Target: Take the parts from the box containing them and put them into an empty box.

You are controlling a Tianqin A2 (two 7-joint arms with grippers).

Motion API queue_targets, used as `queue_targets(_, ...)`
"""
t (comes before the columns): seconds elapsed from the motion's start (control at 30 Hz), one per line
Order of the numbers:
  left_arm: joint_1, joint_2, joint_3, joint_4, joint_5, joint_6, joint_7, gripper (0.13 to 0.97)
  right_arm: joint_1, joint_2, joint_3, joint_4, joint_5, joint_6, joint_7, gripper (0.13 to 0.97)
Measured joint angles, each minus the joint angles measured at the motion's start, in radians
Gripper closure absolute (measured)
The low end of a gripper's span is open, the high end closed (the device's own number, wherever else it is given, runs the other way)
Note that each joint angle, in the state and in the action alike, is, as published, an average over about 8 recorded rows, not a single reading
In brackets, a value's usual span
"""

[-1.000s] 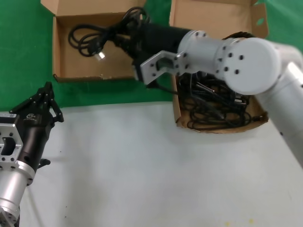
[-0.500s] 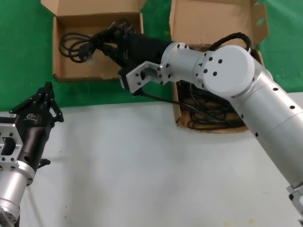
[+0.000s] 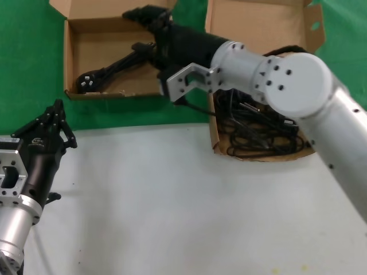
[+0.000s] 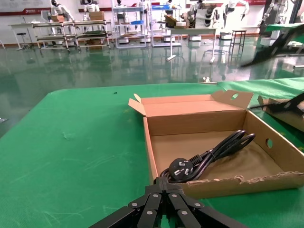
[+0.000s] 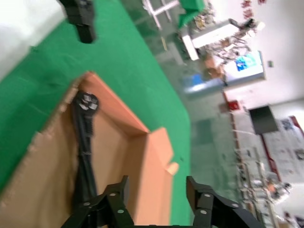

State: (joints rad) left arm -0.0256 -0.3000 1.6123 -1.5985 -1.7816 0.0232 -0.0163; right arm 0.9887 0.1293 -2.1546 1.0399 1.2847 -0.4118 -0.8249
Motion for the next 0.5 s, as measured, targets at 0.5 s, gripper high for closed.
queue_targets(0.5, 0.0, 0.0, 0.0, 0.0, 0.0, 0.0, 0.0, 0.952, -0.311, 0.2, 0.24, 0.555, -0.164, 0.029, 0.299, 0.472)
